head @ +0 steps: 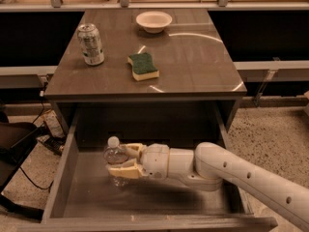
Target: Place water bottle into top drawer
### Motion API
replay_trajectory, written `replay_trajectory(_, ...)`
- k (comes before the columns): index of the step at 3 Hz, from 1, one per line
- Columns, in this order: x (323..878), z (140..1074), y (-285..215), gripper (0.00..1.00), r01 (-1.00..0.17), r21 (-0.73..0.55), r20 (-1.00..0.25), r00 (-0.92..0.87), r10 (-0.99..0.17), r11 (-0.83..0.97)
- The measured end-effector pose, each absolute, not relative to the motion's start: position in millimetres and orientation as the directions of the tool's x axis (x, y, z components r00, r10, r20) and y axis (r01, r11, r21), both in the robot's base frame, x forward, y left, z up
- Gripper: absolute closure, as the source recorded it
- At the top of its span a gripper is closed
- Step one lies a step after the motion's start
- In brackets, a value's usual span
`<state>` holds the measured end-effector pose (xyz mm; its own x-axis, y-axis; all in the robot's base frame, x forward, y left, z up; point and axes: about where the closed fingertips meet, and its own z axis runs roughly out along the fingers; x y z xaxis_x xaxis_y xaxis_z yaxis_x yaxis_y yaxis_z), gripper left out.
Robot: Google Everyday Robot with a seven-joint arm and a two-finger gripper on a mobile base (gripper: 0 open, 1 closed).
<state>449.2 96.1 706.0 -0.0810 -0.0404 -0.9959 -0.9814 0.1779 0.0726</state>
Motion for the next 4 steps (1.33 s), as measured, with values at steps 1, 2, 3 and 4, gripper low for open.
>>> replay_trajectory(1,443.4,696.0,96.0,1.00,-0.983,0.076,-0.996,-0.083,-0.040,0.168)
replay_trajectory(2,439.5,686.3,96.7,1.00,-0.982,0.087,-0.996,-0.090,-0.009,0.166)
replay_trajectory(3,437.3,684.6,96.6,1.00,-0.982,0.093,-0.996,-0.093,0.003,0.164)
replay_trajectory(4,437.3,685.8,96.6,0.83,-0.982,0.093,-0.996,-0.093,0.003,0.164)
